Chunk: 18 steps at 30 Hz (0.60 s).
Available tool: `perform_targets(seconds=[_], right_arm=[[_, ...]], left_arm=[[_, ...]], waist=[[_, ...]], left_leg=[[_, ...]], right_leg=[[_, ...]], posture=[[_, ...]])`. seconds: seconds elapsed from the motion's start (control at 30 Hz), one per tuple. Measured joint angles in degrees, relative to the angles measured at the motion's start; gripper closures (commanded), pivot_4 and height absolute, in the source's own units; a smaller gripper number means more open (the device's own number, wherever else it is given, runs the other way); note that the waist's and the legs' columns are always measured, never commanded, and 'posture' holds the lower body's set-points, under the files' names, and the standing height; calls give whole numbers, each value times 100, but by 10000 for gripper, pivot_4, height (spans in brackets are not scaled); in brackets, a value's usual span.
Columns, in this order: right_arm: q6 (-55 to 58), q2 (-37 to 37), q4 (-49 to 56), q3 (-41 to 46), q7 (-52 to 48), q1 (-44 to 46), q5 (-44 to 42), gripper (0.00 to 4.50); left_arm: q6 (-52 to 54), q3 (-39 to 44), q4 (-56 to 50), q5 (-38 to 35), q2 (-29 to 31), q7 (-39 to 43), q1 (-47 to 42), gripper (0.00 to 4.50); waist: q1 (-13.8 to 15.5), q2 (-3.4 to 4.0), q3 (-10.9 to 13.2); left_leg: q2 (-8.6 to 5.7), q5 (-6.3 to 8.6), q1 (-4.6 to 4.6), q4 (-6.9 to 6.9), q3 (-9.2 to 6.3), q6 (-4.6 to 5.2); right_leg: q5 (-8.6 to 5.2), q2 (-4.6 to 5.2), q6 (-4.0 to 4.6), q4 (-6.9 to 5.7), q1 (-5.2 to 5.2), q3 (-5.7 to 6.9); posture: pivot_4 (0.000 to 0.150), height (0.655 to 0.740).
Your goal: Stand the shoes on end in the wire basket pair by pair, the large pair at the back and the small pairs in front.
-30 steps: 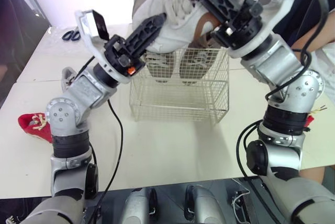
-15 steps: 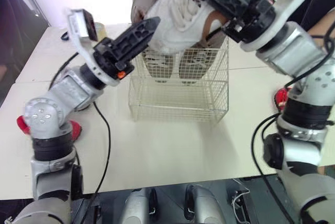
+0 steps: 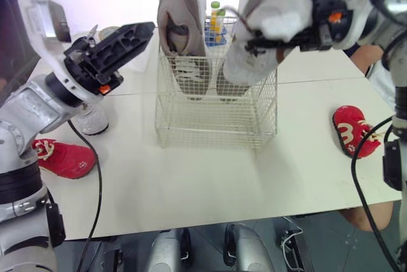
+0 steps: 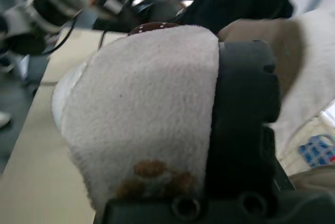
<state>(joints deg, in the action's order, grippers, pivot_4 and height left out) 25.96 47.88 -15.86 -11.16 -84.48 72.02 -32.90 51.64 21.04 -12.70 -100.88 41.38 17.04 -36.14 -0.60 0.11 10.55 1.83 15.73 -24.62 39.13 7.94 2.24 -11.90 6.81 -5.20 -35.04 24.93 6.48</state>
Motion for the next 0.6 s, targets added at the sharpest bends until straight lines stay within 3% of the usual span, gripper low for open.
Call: perform_targets(seconds=[0.27,0.6], right_arm=[[-1357,-500,-1213,-325,-768,445,926,36347],[-2258,-473,-2197,-1595,-792,777,970,36347]], left_arm=[[-100,-13,-215,40,-167,-95,15,933],[-182,-26,-331,170,-284,-126,39,933]], waist=[[-17,1,1],[-34,2,2]], left_leg=[[1,-5,1,0,-1,-9],[2,-7,4,0,-2,-13]], right_leg=[[0,-1,0,-5,1,1],[0,-1,1,-10,2,0]], posture=[[1500,7400],[1500,7400]])
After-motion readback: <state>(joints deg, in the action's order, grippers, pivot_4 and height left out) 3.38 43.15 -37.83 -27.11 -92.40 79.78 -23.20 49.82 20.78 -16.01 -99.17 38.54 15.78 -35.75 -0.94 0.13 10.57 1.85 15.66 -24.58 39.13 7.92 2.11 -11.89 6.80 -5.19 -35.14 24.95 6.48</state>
